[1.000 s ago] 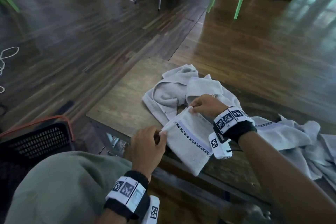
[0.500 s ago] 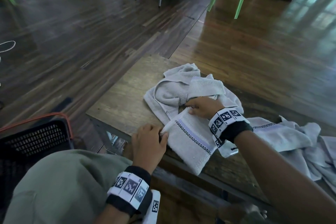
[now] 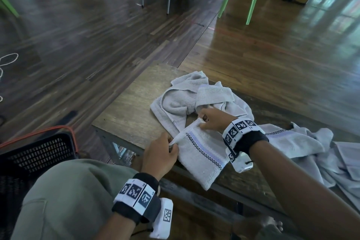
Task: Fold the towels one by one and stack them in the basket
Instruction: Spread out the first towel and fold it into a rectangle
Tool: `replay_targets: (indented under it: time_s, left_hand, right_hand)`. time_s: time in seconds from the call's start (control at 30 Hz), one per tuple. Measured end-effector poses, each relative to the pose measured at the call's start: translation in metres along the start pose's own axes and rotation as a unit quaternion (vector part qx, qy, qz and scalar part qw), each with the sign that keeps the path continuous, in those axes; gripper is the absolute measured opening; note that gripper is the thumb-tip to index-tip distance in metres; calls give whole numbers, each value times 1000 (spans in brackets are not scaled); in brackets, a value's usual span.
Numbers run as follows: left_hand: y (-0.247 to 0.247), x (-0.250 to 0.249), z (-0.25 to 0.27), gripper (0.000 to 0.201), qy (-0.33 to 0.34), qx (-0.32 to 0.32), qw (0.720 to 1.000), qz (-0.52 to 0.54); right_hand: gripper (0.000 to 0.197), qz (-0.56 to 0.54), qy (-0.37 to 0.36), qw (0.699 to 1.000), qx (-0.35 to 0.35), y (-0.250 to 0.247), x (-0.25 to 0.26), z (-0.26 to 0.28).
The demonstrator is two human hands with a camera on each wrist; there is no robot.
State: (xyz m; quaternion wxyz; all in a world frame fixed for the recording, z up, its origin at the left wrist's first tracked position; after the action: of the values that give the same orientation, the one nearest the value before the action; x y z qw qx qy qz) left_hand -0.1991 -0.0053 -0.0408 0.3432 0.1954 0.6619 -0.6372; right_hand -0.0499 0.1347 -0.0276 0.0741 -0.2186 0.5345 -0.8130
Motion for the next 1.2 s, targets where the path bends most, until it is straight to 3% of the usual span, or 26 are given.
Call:
replay_targets:
  time_s: [0.17,0.3,0.5,0.67,0.8,0.9,1.0,1.1,1.2]
  left_hand:
    - [2,5,8,10,-49,0,995,84]
    - [-5,8,10,10,-83,-35,983,162]
    - [-39,-32,6,5,0,-89,964,250]
    - [-46,-101,0,9,157,-20,970,185]
    - [-14,-134,-8,11,201,137,965,97]
    - [29,-137,-12,13,213,236,948,-6]
    - [69,-130,-19,18,238,247,931,-124]
    - [96,-129,-27,28,262,232,921,-170]
    - [103,-132,-31,13,265,221,919,-190]
  right_hand:
    - [35,-52,-1,998,-20,1,-3,11]
    - [24,-127,-7,991,-48,-12,-5,19]
    - [24,-370,-30,923,-100,-54,-26,78]
    - [21,-450,-7,881,-145,-66,-53,148]
    - [20,-473,45,871,-124,-56,-85,191]
    - [19,-460,84,881,-65,-30,-107,202]
    - [19,-391,128,910,-42,1,-131,192]
    - [15,-213,122,965,-92,9,-144,177]
    - [9,-113,86,980,-138,10,-142,167]
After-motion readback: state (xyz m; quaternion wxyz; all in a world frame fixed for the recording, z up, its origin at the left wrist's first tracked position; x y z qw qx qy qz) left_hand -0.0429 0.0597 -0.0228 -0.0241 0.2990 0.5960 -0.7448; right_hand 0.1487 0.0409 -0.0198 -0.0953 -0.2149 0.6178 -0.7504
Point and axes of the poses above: each hand's wrist, its own z-axis away from the middle knuckle, its own y-axis out of the palm, x = y × z, the point moved 8 cm from there along -z, towards the middle knuckle, and after that the axes turned 3 degrees about -x, right-handed, at the moved point
